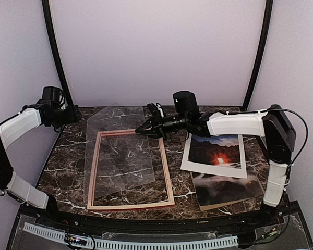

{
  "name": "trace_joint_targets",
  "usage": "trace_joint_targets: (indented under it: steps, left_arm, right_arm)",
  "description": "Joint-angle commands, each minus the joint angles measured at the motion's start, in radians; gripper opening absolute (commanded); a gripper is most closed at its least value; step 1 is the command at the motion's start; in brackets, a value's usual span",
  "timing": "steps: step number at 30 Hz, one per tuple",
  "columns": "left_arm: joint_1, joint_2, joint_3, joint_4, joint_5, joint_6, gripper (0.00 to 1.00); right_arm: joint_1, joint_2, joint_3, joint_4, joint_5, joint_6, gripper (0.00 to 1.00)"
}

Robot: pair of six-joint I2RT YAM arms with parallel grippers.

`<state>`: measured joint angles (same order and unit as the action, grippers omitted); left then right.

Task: Put the photo into the frame
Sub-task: Place the glass panel at the frame body.

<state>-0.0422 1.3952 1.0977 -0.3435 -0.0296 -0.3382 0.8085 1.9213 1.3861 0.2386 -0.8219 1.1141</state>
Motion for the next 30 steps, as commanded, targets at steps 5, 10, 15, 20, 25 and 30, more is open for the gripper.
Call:
trace_joint_targets:
  steps: [5,10,15,20,25,30]
  left_arm:
    - [0.082,-0.083,0.039,-0.064,-0.045,0.05,0.99]
    - [0.082,-0.102,0.013,-0.045,-0.028,0.042,0.99]
    - [0.082,-0.122,-0.023,0.008,0.072,0.04,0.99]
    - [0.082,-0.124,-0.056,0.037,0.126,0.03,0.99]
    - [0.082,-0.117,-0.069,0.043,0.154,0.02,0.99]
    - [0.082,-0.113,-0.075,0.045,0.163,0.018,0.99]
  right_arm:
    - [0.02,0.057,0.024,0.102,-0.007,0.053,0.0]
    - [0.012,0.128,-0.06,0.15,-0.005,0.054,0.0]
    - [-0.021,0.16,-0.15,0.197,-0.006,0.041,0.0]
    - [-0.048,0.161,-0.206,0.173,0.006,-0.005,0.0]
    - [-0.057,0.162,-0.211,0.137,0.023,-0.04,0.0]
    - [-0.06,0.167,-0.197,0.111,0.045,-0.059,0.0]
